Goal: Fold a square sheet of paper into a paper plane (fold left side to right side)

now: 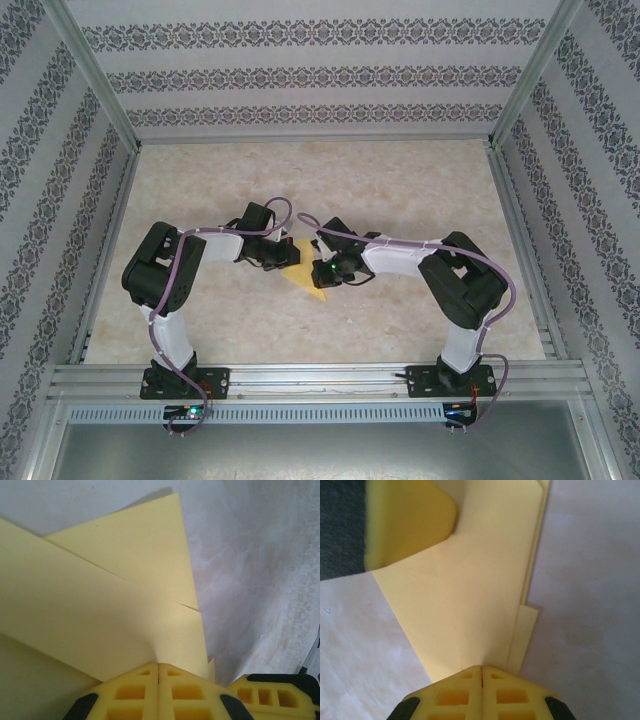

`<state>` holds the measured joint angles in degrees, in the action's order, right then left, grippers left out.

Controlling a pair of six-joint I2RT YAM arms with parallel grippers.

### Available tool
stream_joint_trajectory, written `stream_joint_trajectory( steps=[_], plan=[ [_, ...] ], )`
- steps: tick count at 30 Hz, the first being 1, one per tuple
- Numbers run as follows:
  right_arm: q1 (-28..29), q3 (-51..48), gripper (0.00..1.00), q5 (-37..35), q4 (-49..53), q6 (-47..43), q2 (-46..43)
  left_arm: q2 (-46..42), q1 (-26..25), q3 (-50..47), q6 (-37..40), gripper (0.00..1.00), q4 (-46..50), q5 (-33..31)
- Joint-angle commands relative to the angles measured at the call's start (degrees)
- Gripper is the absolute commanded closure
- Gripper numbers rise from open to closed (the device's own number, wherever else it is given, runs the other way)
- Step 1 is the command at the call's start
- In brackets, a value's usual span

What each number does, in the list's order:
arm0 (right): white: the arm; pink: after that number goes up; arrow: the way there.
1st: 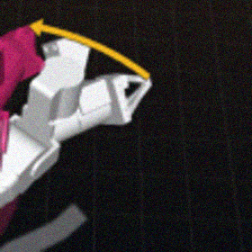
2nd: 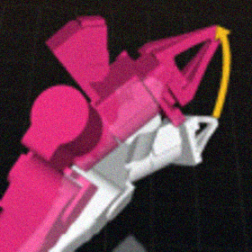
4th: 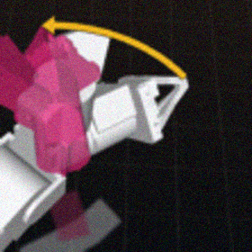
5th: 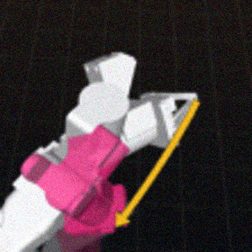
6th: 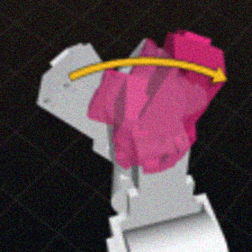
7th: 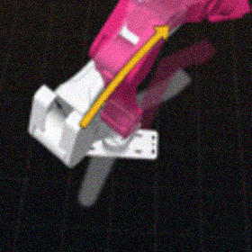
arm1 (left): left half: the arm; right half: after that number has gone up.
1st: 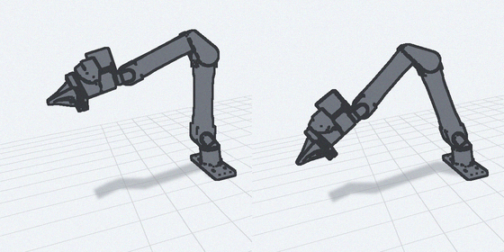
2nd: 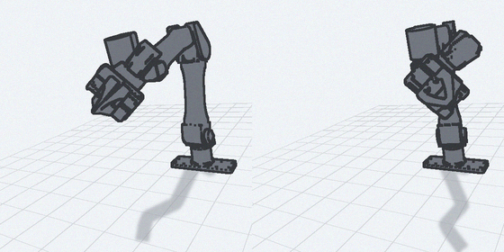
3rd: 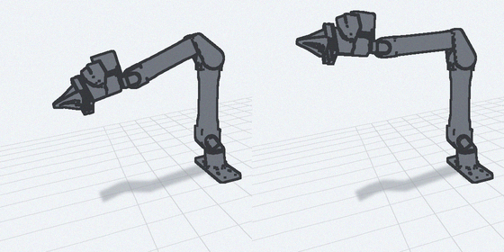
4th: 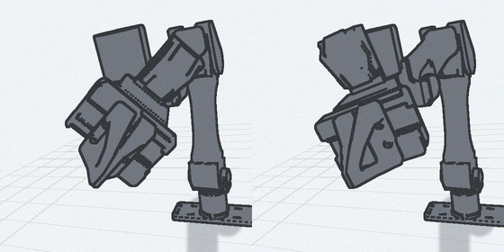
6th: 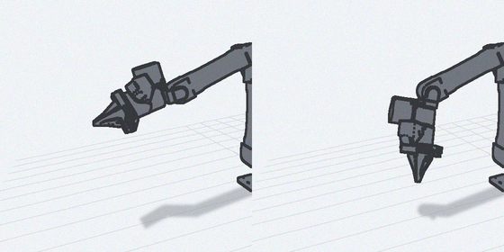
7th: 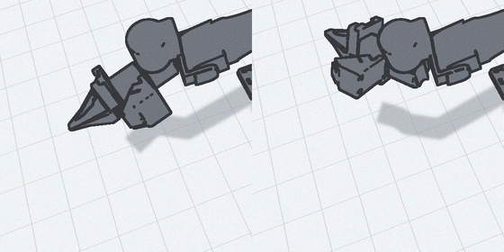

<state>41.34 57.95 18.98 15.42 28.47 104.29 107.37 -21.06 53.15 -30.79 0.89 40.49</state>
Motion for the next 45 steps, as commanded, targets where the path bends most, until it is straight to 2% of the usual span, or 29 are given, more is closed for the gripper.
stream_joint_trajectory(
  steps=[1, 9, 16, 21, 45],
  plan=[
    [-0.97, 1.69, 1.00, 2.83, 4.44, 0.16, -1.71, 1.72, -0.48, -1.92, 1.52, 1.00, 5.96, -6.46],
    [-1.43, -1.63, 1.00, 8.15, -1.25, 4.63, -6.81, 1.74, -0.53, -2.44, 0.55, 1.00, 5.57, -7.35],
    [0.48, -2.96, 1.00, 9.67, -9.33, 10.11, -2.95, 1.89, -0.54, -1.85, 0.81, 1.00, 6.69, -7.89],
    [0.68, -3.01, 1.00, 7.98, -11.57, 11.67, -0.54, 1.80, -0.56, -1.76, 0.90, 1.00, 7.03, -8.23],
    [-0.04, -3.21, 1.00, 6.24, -12.12, 10.75, 3.55, 1.63, -0.49, -1.56, 1.17, 1.00, 8.85, -9.96]
  ],
)
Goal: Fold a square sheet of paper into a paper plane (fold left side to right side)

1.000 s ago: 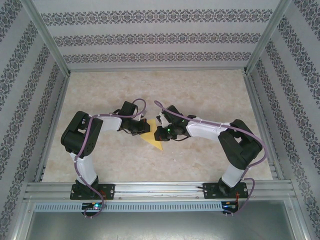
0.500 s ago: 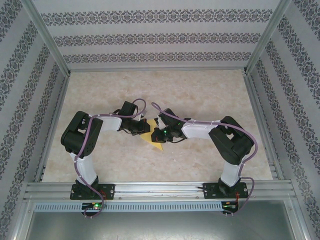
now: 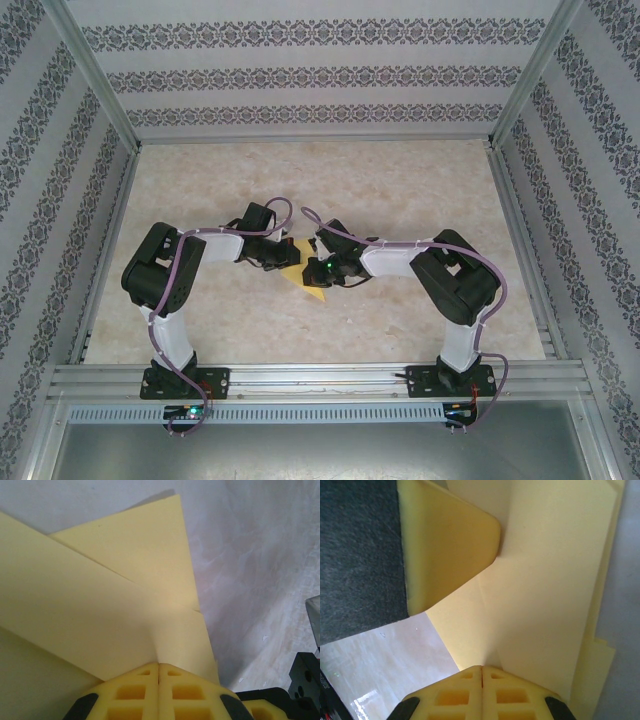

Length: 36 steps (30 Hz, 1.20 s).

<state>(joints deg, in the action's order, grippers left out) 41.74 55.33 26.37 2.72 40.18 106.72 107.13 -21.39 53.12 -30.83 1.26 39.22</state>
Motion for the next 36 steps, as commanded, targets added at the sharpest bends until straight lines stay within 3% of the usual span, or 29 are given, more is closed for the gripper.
stream_joint_trajectory(
  steps=[1, 36],
  plan=[
    [-0.47, -0.87, 1.00, -0.97, 0.70, -0.75, 1.10, 1.96, -0.15, -1.48, 1.21, 1.00, 8.58, -9.01],
    [0.18, -17.30, 1.00, 0.52, 2.38, 4.01, -8.88, 4.67, 0.46, 0.23, 1.88, 1.00, 9.82, -12.54]
  ],
)
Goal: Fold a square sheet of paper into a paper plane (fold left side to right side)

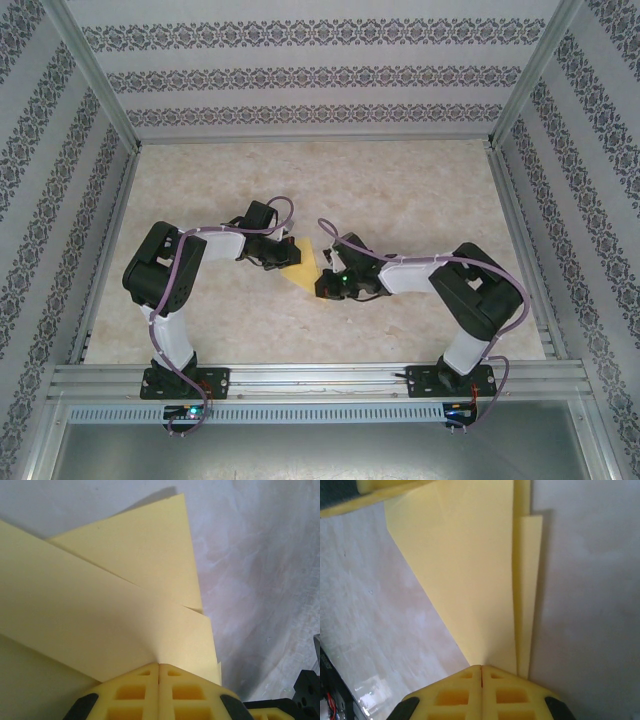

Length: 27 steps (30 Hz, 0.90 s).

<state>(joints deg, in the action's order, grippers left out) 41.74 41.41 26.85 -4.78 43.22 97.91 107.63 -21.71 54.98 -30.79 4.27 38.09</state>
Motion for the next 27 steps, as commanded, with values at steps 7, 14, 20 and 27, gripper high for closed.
stream_joint_trajectory(
  steps=[7, 14, 20, 27],
  plan=[
    [0.17, -6.39, 1.00, 0.27, 9.37, 2.19, -2.16, 4.02, 0.78, -1.45, 1.86, 1.00, 6.89, -11.35],
    [-0.18, -7.92, 1.00, 0.04, 10.10, 2.24, -4.93, 3.31, 0.61, -1.43, 1.11, 1.00, 6.48, -10.75],
    [-1.68, -6.99, 1.00, 0.46, 12.78, 0.32, -9.91, 1.28, -0.12, -1.30, -0.10, 1.00, 4.87, -7.99],
    [-6.35, -4.32, 0.72, -0.11, 14.58, -6.54, -18.90, -3.93, -1.66, 1.03, -2.74, 0.81, 1.21, -2.99]
  ],
)
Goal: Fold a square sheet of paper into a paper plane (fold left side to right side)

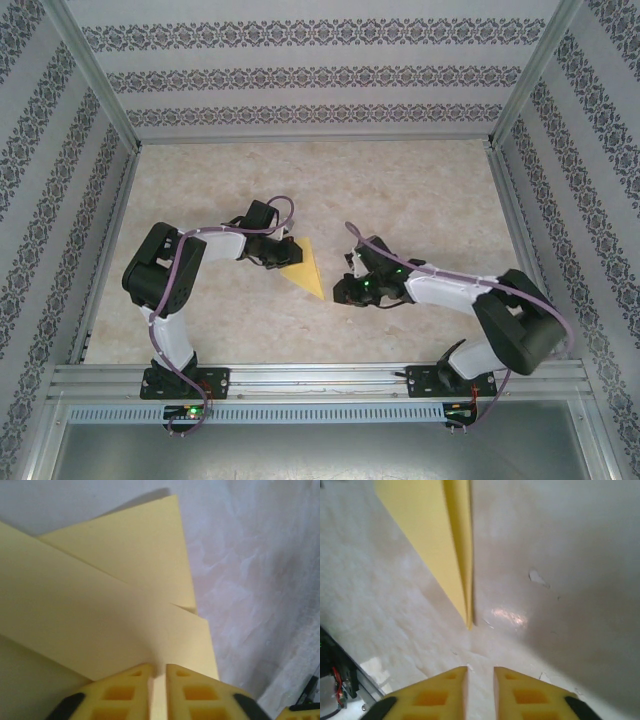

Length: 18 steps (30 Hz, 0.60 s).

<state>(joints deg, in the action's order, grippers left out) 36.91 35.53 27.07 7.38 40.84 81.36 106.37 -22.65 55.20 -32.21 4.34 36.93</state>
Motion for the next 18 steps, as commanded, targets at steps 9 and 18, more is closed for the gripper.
stream_joint_trajectory(
  steps=[9, 18],
  plan=[
    [-3.27, 8.76, 0.49, 2.34, -2.64, -15.93, 4.31, -16.41, 0.28, -0.24, 2.12, 0.64, 4.38, -10.73],
    [-2.06, 17.38, 0.48, 6.68, -4.58, -21.81, 16.79, -31.86, 4.05, -8.50, 5.11, 0.54, 4.89, -19.10]
  ],
)
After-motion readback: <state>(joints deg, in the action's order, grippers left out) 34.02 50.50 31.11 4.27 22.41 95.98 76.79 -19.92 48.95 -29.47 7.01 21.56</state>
